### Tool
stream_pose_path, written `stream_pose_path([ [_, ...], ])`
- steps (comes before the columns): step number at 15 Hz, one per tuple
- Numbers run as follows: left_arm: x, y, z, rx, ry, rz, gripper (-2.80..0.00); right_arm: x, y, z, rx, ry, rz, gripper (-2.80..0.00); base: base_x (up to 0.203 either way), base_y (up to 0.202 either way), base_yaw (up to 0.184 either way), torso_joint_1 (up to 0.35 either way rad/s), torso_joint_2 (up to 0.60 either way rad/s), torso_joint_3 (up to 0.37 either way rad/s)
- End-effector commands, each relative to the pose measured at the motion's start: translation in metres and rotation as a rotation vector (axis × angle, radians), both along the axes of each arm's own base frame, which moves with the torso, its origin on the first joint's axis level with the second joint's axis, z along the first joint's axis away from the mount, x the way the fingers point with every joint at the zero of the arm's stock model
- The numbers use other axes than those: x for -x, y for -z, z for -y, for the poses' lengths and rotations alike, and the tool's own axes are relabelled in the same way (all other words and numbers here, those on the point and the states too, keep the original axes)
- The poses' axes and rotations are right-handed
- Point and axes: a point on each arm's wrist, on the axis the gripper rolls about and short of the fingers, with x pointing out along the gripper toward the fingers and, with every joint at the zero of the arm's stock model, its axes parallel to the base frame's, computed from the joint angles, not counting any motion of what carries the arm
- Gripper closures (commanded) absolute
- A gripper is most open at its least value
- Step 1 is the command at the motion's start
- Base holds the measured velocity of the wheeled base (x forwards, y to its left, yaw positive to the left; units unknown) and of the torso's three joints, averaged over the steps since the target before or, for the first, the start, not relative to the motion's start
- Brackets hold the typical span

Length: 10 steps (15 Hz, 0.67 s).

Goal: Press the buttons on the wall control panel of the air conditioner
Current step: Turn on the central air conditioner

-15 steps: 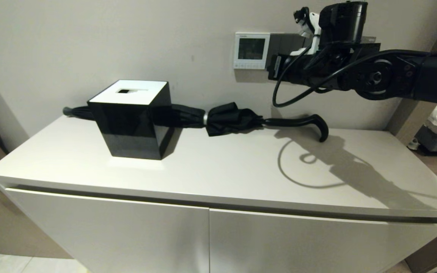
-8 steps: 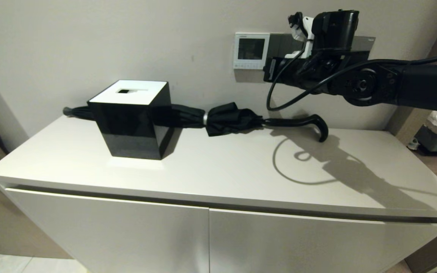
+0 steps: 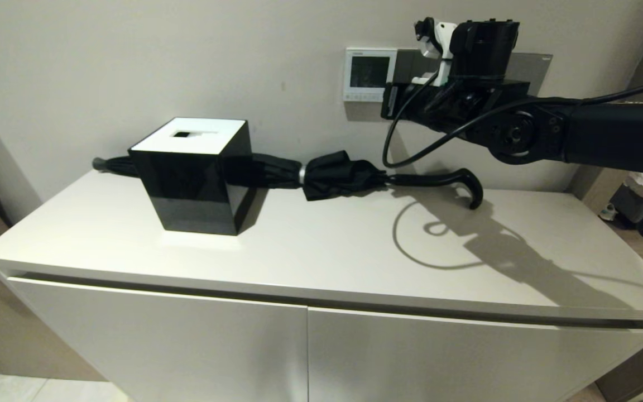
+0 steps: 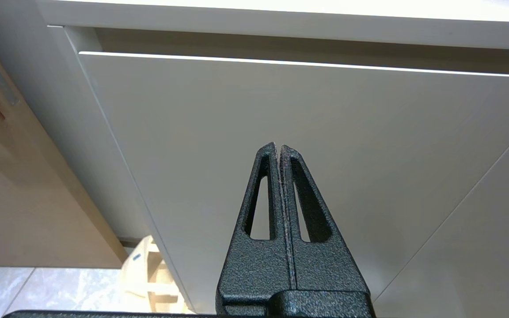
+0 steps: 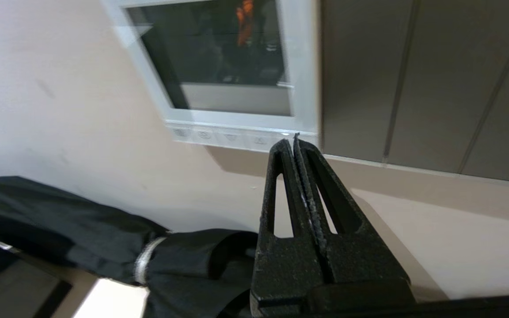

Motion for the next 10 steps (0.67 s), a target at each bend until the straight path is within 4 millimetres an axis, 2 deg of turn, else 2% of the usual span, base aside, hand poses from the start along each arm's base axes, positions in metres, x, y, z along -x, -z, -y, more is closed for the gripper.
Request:
stream_pose_path([
  [1,0.0,0.0,0.0,0.0,-0.001,0.0,0.0,-0.001,0.002,-0.001,0.002,0.0,-0.004,0.0,0.0,0.0,0.0,0.0,0.0,0.0],
  [4,0.0,0.0,0.0,0.0,-0.001,0.0,0.0,-0.01,0.014,-0.005,0.024,0.001,-0.022,0.0,0.0,0.0,0.0,0.0,0.0,0.0],
  [10,0.0,0.0,0.0,0.0,-0.001,0.0,0.0,-0.021,0.025,-0.012,0.073,0.051,0.044,0.0,0.0,0.0,0.0,0.0,0.0,0.0],
])
